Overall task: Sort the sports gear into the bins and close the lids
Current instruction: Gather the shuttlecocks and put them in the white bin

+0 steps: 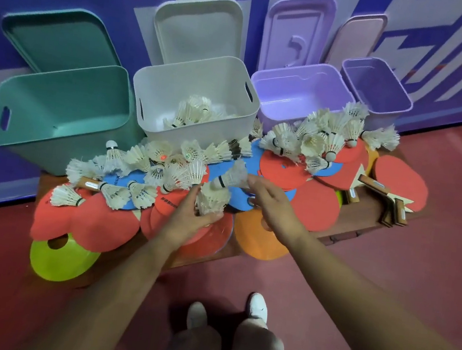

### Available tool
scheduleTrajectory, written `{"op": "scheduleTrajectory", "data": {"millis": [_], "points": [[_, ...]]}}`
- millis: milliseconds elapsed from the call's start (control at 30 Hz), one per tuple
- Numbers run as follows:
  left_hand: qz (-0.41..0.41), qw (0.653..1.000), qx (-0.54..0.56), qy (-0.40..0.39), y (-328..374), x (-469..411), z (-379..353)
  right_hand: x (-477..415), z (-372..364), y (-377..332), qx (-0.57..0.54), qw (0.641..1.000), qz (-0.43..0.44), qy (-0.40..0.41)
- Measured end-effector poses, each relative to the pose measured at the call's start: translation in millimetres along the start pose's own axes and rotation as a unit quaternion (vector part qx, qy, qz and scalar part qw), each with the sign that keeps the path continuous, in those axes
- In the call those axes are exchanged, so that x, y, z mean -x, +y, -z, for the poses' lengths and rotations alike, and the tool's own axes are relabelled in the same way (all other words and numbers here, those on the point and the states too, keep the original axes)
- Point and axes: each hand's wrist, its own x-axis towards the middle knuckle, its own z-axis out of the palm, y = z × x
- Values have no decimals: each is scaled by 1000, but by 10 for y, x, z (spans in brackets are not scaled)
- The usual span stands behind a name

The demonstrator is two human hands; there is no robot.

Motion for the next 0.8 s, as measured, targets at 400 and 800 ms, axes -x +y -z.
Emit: {"op": "scheduleTrajectory", "data": {"millis": [400, 800], "points": [[50, 997, -58, 24, -253, -261, -31, -666, 336, 1147, 399, 911, -69, 79], [80, 993, -75, -31, -306, -296, -448, -689, 511, 1241, 486, 870, -64, 47]]}}
